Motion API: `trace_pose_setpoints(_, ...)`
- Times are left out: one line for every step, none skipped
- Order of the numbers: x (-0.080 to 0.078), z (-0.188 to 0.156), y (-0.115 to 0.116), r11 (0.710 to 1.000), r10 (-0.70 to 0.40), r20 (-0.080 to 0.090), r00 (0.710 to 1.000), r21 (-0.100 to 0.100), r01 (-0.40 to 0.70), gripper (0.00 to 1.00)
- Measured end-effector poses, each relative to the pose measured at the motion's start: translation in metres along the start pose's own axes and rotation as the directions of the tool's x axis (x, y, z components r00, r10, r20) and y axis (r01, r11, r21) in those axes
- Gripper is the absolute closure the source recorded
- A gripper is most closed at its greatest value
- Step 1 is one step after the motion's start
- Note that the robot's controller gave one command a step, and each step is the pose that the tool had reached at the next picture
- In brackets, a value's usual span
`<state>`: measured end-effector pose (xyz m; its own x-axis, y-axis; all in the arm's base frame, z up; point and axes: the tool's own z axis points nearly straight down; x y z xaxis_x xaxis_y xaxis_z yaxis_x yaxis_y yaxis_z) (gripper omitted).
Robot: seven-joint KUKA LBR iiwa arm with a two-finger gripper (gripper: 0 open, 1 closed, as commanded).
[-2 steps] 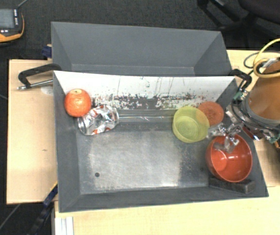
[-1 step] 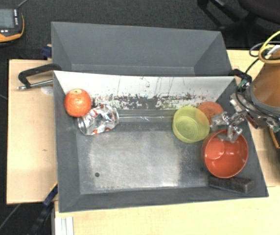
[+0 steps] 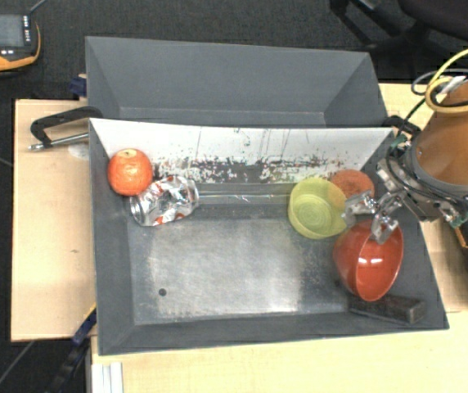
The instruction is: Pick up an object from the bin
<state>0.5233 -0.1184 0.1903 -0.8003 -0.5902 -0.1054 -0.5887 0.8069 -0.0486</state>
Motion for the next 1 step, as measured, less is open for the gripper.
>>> trace_pose_setpoints(0.0060,-0.0239,-0.0289,0.997,0.081,0.006,0.997,0.005,-0.081,1.00)
